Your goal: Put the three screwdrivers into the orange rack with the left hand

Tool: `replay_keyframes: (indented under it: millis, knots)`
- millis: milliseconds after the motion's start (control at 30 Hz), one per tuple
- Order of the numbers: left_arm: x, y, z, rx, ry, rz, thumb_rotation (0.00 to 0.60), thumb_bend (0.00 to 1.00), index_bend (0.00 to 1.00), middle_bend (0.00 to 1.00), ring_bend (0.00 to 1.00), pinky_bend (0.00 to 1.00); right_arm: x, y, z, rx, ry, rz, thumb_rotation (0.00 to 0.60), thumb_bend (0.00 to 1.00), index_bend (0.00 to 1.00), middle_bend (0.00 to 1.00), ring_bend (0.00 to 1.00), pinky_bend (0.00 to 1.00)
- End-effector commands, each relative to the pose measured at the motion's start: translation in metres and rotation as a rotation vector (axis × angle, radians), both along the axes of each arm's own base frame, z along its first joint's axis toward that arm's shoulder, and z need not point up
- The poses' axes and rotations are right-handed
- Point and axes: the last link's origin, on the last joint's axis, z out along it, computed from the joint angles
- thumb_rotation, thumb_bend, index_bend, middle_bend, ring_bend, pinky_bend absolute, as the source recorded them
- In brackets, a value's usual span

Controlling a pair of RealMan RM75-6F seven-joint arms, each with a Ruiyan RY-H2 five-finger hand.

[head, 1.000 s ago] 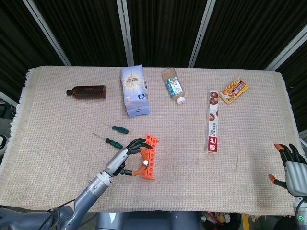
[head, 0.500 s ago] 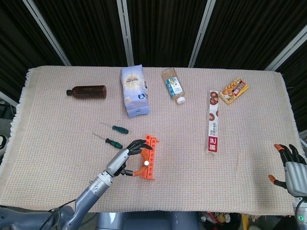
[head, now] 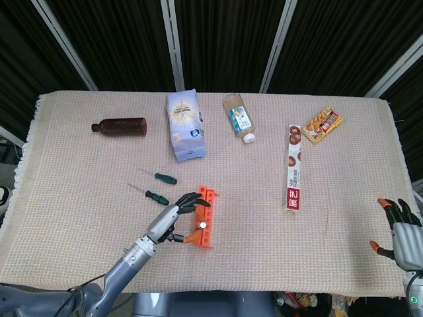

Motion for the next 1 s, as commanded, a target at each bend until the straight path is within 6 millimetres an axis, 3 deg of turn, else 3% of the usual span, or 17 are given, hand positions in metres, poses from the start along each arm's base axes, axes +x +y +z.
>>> replay_keyframes:
  millis: [33, 467, 1000]
  knots:
    - [-0.0009, -0.0006, -0.0037, 0.006, 0.025, -0.007, 0.575, 0.50, 0.80, 0.22, 0.06, 0.04, 0.0001, 0.0000, 0.0003, 0.000, 0.001, 0.000, 0.600, 0.09, 0.12, 0.12, 0.03, 0.21]
    - [-0.0026, -0.0018, -0.0056, 0.066, 0.045, -0.033, 0.574, 0.50, 0.78, 0.22, 0.06, 0.03, 0.0002, -0.0006, -0.0001, -0.001, -0.001, 0.000, 0.600, 0.09, 0.12, 0.12, 0.03, 0.21]
    - [-0.0006, -0.0041, -0.0030, 0.074, 0.037, -0.050, 0.509, 0.48, 0.48, 0.12, 0.01, 0.00, 0.0004, -0.0011, 0.0007, -0.007, 0.000, 0.000, 0.600, 0.10, 0.12, 0.12, 0.03, 0.21]
